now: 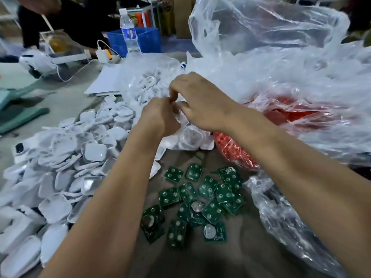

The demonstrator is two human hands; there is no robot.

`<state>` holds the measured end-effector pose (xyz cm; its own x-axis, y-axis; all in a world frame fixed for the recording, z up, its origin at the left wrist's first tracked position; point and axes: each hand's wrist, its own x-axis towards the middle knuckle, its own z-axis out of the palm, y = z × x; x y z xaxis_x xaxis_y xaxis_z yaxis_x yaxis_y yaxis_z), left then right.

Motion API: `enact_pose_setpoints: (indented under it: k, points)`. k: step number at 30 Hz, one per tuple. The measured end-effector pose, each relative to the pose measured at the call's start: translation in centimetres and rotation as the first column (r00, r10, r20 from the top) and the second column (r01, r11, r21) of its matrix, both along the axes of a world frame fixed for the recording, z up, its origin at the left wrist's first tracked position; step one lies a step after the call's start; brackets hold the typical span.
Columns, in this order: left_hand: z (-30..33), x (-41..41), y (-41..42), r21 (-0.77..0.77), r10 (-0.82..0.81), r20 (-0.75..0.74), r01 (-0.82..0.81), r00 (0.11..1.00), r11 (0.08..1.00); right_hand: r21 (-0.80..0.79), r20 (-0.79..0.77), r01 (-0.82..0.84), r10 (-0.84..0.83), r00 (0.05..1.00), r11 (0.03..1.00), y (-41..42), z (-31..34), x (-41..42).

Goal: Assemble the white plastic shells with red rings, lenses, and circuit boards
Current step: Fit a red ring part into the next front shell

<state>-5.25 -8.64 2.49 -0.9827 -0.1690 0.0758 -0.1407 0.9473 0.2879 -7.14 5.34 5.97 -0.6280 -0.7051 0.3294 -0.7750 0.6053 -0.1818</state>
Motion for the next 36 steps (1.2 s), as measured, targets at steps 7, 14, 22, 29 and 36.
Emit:
enact_pose_setpoints:
  k: [7,14,22,29,36]
  points:
    - [2.0,2.2,-1.9,0.154,-0.069,0.121,0.05,0.99,0.987,0.397,0.157,0.063,-0.135,0.978,0.916,0.2,-0.4,-0.8]
    - [2.2,2.6,-1.2,0.052,-0.044,0.178,0.035,0.983,0.998,0.398,0.227,0.022,-0.122,0.966,0.917,-0.8,-0.6,0.0]
    - [3.8,3.6,-0.3,0.258,0.098,-0.28,-0.024,0.955,0.966,-0.204,0.259,0.147,-0.092,0.962,0.968,1.4,0.2,0.2]
    - [2.9,3.6,9.2,0.849,0.103,-0.31,0.227,0.945,0.477,-0.11,0.272,0.331,-0.292,0.917,0.937,11.4,5.0,4.1]
    - [0.4,5.5,19.8,0.93,-0.244,-0.211,0.271,0.946,0.247,0.437,0.484,0.514,-0.675,0.558,0.738,23.8,4.7,9.7]
